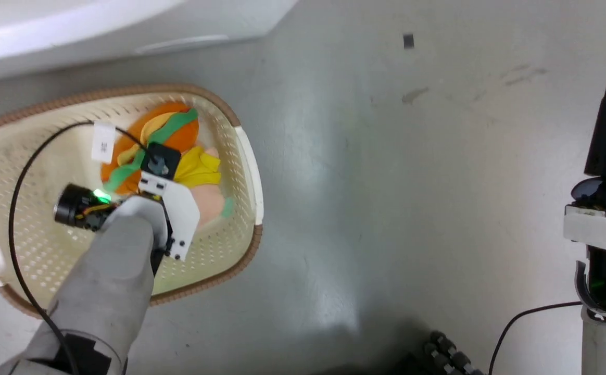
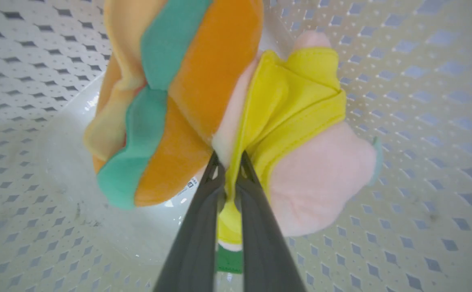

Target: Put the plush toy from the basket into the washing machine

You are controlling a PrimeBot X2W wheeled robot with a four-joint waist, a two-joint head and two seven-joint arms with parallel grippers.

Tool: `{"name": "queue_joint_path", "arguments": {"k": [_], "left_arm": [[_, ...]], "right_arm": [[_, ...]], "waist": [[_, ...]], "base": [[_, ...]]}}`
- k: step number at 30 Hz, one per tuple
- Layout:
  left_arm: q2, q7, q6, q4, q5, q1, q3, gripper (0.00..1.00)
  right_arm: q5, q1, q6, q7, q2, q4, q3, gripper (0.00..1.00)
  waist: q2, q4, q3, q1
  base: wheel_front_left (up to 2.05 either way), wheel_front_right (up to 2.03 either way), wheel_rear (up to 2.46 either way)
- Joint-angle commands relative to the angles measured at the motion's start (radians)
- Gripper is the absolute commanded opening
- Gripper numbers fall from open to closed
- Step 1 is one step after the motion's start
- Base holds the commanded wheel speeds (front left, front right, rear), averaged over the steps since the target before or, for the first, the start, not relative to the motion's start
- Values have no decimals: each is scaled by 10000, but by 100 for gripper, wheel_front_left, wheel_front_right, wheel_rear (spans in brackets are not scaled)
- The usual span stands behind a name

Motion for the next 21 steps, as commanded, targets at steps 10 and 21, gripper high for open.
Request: {"name": "queue_joint_path", "arguments": {"k": [10, 21], "left_arm": [[-562, -1614, -537, 21, -364, 1174, -69, 0], [-1113, -2748, -670, -157, -747, 2411, -72, 0]], "right_arm": [[-519, 891, -7, -44, -2, 475, -104, 100], [-1010, 2126, -7, -44, -2, 900, -224, 100]], "waist": [[0, 900, -2483, 0], [0, 1801, -4761, 0]], "base": [[0, 0, 0], [0, 0, 0]]}}
